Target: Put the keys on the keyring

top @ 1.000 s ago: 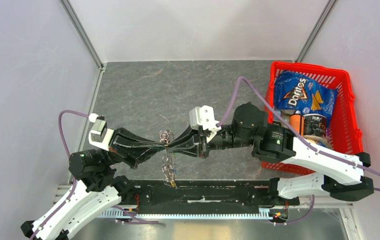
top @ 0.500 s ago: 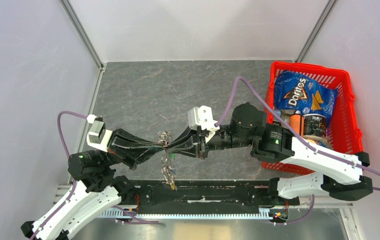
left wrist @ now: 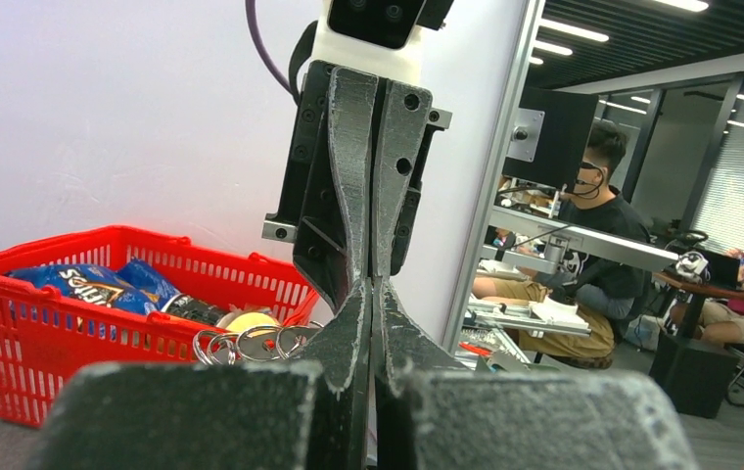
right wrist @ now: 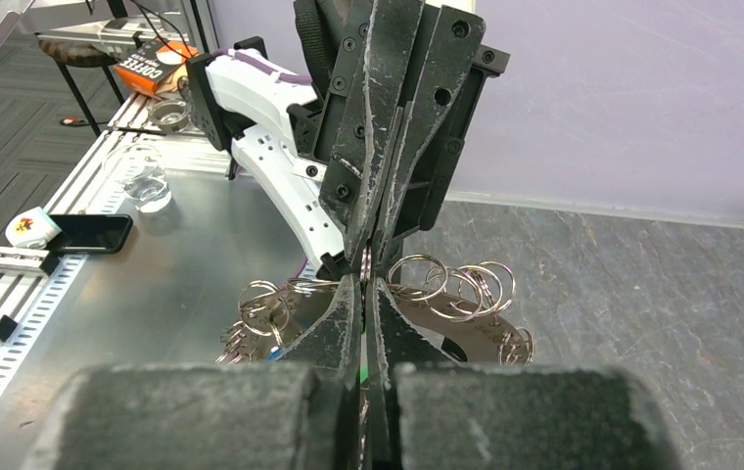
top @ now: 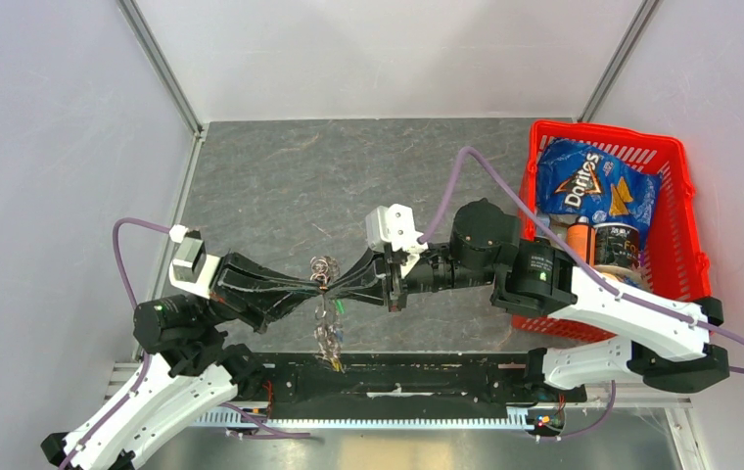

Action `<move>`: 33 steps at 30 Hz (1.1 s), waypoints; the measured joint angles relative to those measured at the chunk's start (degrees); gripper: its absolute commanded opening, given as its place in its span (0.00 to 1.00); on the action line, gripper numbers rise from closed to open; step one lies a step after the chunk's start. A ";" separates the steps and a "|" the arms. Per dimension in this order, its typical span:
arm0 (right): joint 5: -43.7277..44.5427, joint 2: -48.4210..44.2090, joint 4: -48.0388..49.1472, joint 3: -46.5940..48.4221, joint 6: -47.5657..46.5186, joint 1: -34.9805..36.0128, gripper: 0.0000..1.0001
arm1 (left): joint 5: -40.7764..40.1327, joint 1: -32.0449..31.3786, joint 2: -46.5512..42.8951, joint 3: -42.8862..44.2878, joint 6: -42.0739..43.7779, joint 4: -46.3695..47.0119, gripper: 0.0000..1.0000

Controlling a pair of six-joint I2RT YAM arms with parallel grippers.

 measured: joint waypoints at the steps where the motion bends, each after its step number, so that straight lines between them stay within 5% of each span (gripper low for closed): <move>1: -0.11 0.28 -0.68 0.61 0.04 0.00 0.00 | 0.04 0.00 0.00 0.00 -0.07 0.04 0.02; 12: -2.05 0.20 -13.46 3.43 0.92 -0.02 0.00 | 4.07 0.00 -1.25 4.28 -0.09 -14.40 0.41; 33: -12.15 4.24 -21.38 -2.56 10.88 -2.95 0.00 | 11.63 0.00 1.31 12.00 16.17 -51.32 0.53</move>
